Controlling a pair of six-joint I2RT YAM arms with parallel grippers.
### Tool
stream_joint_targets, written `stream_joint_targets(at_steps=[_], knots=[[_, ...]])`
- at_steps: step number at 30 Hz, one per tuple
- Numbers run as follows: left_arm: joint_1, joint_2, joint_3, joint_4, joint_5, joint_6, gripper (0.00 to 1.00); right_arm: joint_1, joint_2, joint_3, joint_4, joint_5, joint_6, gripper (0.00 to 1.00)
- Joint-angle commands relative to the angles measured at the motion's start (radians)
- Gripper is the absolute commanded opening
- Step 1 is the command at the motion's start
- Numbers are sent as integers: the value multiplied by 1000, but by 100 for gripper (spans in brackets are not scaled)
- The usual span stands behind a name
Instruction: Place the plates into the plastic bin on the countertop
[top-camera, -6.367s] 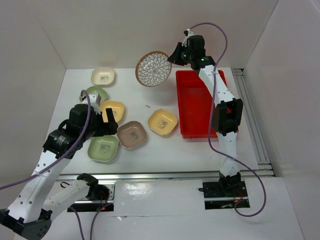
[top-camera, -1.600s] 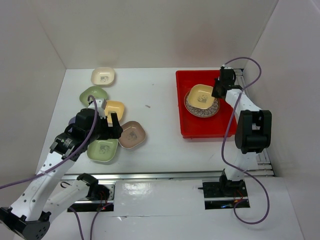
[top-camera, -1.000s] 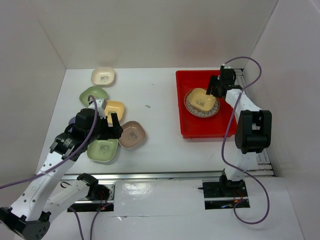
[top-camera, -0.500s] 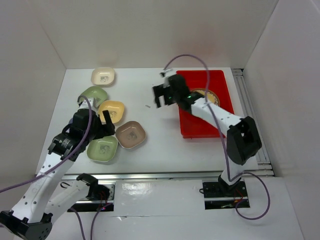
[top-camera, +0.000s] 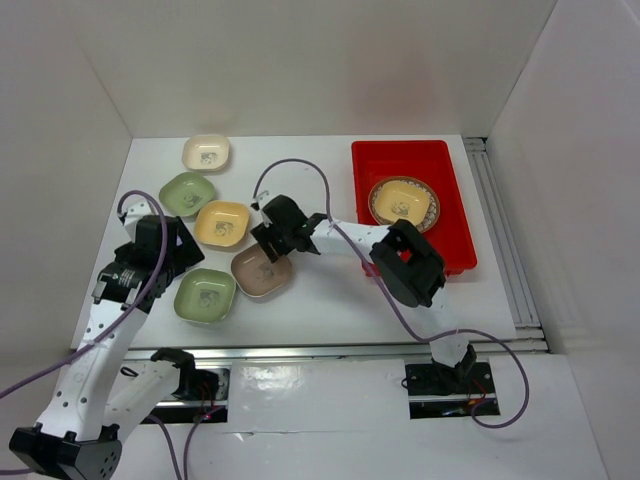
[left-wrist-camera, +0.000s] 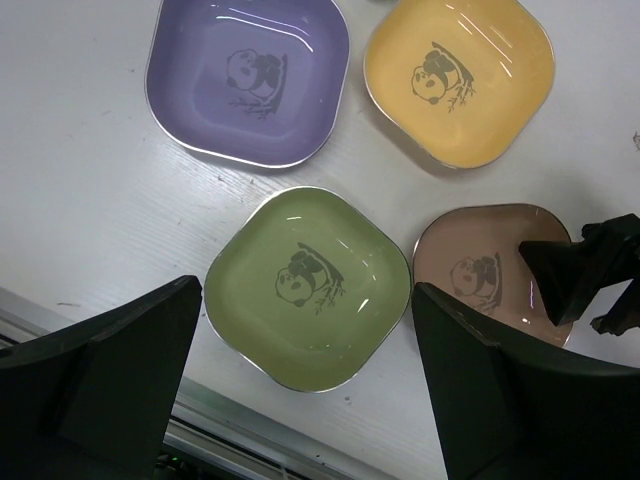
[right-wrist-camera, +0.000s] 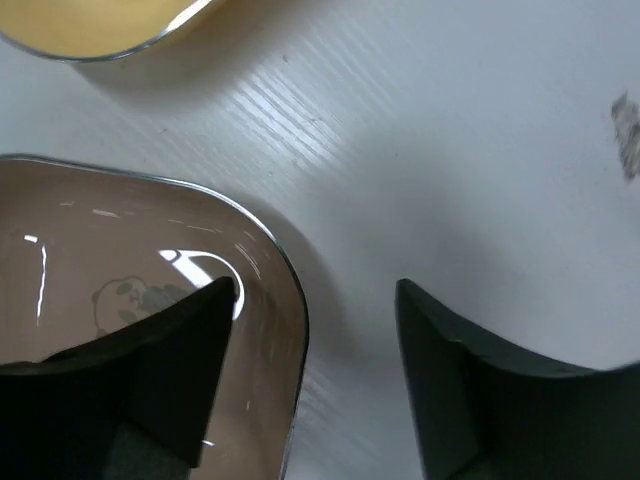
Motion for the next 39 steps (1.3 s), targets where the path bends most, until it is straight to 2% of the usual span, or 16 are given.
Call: stream_joint_targets(at_steps=[1, 3, 4, 5, 6, 12, 15, 19, 23, 29, 36, 39], knots=[[5, -3, 32, 13, 5, 10, 100, -8, 14, 2, -7, 35, 11, 67], [5, -3, 32, 22, 16, 19, 100, 2, 14, -18, -7, 72, 22, 33], [5, -3, 32, 22, 16, 19, 100, 2, 5, -47, -7, 72, 34, 22], [5, -12, 32, 22, 16, 19, 100, 2, -4, -63, 2, 110, 34, 3], [5, -12, 32, 32, 25, 19, 100, 2, -15, -75, 2, 125, 46, 0], [5, -21, 23, 41, 34, 29, 100, -41, -170, -135, -38, 199, 57, 0], [5, -21, 23, 41, 55, 38, 100, -115, -268, -123, -58, 247, 66, 0], [5, -30, 23, 50, 65, 47, 100, -317, -389, -110, -47, 206, 131, 0], [5, -41, 14, 59, 75, 56, 100, -475, -523, -167, -4, 170, 169, 0], [5, -41, 14, 68, 100, 65, 100, -644, -616, -281, 5, 198, 157, 0], [5, -50, 14, 78, 118, 75, 100, -874, -659, -392, 60, 93, 198, 0], [5, -50, 14, 78, 118, 75, 100, -906, -659, -428, 108, 72, 220, 0]])
